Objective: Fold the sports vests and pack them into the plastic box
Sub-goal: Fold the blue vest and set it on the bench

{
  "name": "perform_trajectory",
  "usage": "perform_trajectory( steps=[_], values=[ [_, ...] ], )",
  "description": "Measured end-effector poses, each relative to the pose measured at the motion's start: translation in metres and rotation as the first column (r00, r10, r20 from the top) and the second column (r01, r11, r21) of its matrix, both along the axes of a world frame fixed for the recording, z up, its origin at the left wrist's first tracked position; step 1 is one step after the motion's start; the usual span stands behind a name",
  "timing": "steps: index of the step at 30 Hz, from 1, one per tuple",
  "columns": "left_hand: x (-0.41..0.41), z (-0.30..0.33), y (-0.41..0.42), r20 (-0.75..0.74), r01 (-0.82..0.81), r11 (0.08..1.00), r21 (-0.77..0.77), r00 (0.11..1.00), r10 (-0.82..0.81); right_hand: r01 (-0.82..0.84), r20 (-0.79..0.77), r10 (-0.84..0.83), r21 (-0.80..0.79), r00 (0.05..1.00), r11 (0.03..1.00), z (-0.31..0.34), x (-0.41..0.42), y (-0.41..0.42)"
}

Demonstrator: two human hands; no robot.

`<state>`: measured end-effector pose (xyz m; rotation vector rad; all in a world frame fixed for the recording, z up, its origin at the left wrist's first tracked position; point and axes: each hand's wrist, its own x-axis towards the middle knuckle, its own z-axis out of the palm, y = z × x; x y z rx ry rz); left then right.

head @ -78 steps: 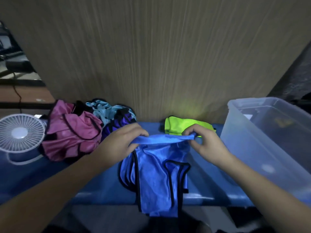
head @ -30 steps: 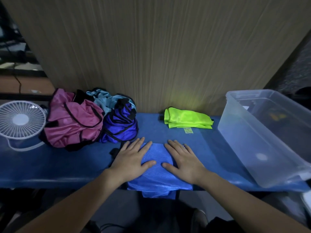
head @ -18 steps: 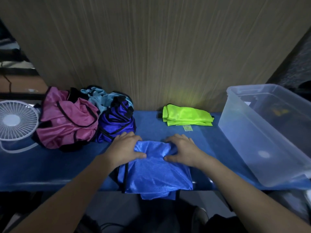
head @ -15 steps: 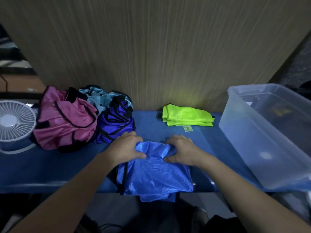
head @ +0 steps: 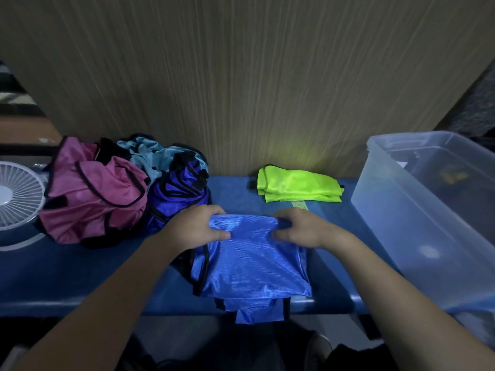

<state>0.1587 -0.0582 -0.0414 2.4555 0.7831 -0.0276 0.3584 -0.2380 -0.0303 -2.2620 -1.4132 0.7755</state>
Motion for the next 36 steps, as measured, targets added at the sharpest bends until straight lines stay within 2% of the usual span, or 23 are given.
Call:
perform_trajectory(
  steps=[7,10,14,17,21,25,28,32,36],
  values=[
    [-0.009,-0.002,0.007,-0.016,-0.001,0.999,-0.045,1.000,0.000,-0.060,0.043,0.059,0.015,0.997,0.998,0.004,-0.001,-0.005],
    [-0.009,-0.001,0.005,0.075,-0.015,1.000,-0.022,0.997,0.016,-0.052,0.041,0.049,0.062,0.998,0.997,0.003,0.000,-0.005],
    [-0.008,0.005,0.003,0.240,-0.107,0.993,0.058,0.966,0.090,0.003,0.033,-0.011,0.246,0.999,0.969,0.004,0.002,-0.006],
    [-0.007,0.004,0.004,0.264,-0.128,0.991,0.038,0.958,0.113,0.032,0.019,-0.040,0.315,0.999,0.949,0.003,0.003,-0.005],
    [-0.009,0.001,0.005,0.200,-0.077,0.996,-0.033,0.976,0.082,0.038,0.050,-0.053,0.262,0.997,0.964,-0.004,0.005,-0.004],
    [-0.011,0.002,0.005,0.242,-0.097,0.994,-0.046,0.965,0.105,0.044,0.036,-0.054,0.250,0.998,0.967,-0.004,0.006,-0.002],
    [-0.010,0.002,0.005,0.242,-0.108,0.991,-0.080,0.962,0.124,0.067,-0.010,-0.066,0.250,0.998,0.966,-0.004,0.007,-0.003],
    [-0.011,-0.002,0.011,0.202,-0.102,0.968,-0.231,0.968,0.150,0.123,-0.088,-0.108,0.190,0.990,0.974,-0.009,0.011,-0.006],
    [-0.014,-0.001,0.011,0.171,-0.045,0.964,-0.264,0.981,0.093,0.113,-0.116,-0.092,0.192,0.989,0.975,-0.011,0.014,-0.012]
  ],
)
